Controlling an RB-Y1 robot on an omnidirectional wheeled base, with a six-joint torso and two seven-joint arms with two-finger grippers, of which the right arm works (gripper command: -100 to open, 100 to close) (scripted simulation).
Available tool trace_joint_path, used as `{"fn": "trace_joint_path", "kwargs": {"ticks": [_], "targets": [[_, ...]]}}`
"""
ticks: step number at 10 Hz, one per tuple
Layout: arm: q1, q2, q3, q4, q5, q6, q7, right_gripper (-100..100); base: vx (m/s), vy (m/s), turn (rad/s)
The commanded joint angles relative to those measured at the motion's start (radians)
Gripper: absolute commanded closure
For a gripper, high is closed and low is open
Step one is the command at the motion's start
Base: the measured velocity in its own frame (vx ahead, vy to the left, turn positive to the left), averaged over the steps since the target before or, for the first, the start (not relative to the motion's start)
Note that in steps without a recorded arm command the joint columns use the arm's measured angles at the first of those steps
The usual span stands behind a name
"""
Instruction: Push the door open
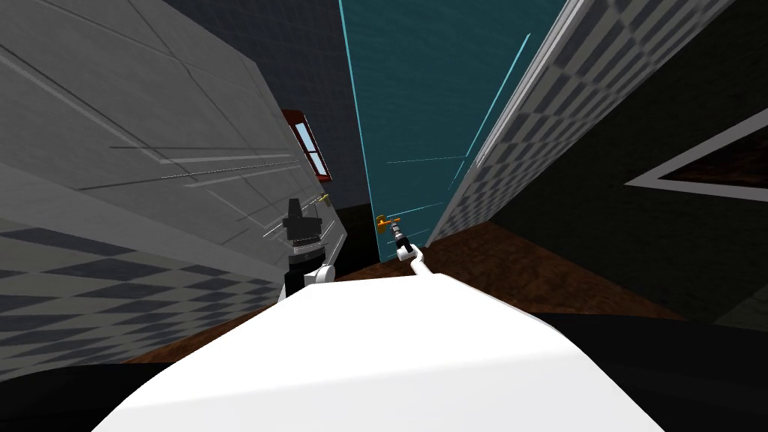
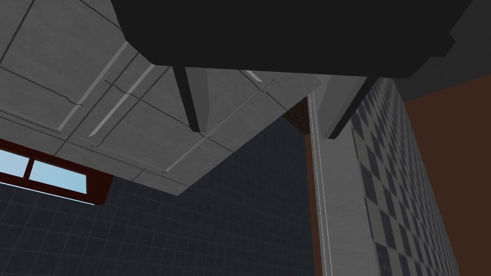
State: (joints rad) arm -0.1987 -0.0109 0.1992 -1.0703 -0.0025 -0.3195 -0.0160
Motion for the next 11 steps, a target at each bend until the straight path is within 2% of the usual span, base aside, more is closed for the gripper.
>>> {"fn": "trace_joint_path", "kwargs": {"ticks": [1, 2, 3, 8, 11], "targets": [[-0.004, 0.024, -0.005, 0.006, -0.001, -0.001, 0.0, -100, 0.179, 0.063, 0.022], [-0.004, 0.014, -0.003, 0.005, -0.001, -0.001, 0.0, -100, 0.079, 0.023, 0.005], [-0.004, 0.014, -0.003, 0.005, -0.001, -0.001, 0.0, 100, -0.009, -0.002, -0.005], [-0.004, 0.014, -0.003, 0.005, -0.001, -0.001, 0.0, 100, -0.006, -0.003, 0.005], [-0.014, -0.005, -0.031, 0.006, -0.005, -0.002, 0.005, 100, 0.149, 0.085, -0.038]]}}
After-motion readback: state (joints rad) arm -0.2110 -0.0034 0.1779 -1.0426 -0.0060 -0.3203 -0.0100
